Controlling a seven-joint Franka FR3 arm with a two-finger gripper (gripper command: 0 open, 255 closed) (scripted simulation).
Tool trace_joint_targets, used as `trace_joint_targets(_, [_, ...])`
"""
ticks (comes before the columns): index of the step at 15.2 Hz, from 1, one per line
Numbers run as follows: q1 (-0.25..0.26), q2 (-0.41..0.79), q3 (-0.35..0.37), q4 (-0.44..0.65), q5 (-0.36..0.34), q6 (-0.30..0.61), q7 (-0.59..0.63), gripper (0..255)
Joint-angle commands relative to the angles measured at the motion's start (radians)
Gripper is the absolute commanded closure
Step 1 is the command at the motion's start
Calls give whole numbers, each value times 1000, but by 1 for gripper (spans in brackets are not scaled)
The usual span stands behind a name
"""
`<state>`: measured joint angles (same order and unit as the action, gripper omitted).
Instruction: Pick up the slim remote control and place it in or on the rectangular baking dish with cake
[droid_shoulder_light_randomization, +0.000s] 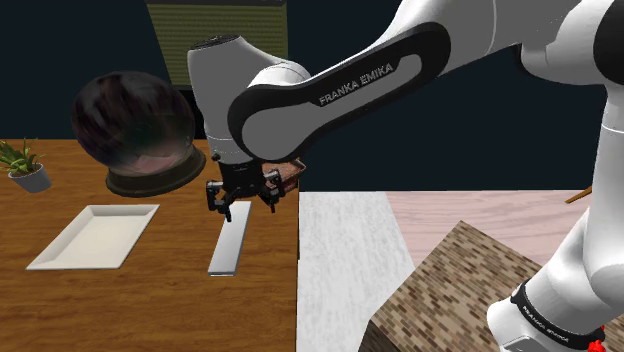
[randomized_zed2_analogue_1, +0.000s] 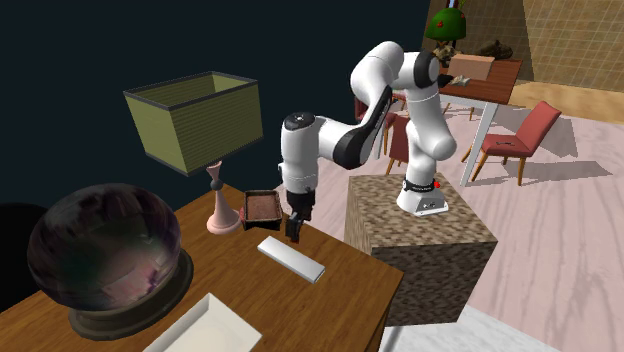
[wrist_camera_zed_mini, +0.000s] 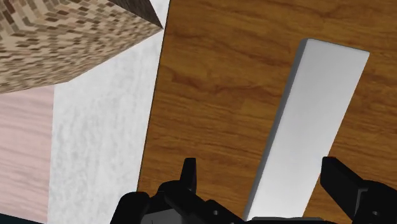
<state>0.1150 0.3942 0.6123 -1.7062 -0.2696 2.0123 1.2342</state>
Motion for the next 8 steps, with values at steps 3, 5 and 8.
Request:
trace_joint_targets(3, [97,187,-46,223,-71,-58,90,0])
trace_joint_targets(5, [111,215,-56,247,-79,-55,99,0])
trace_joint_targets(8, [112,228,-61,227,-88,-23,105,0])
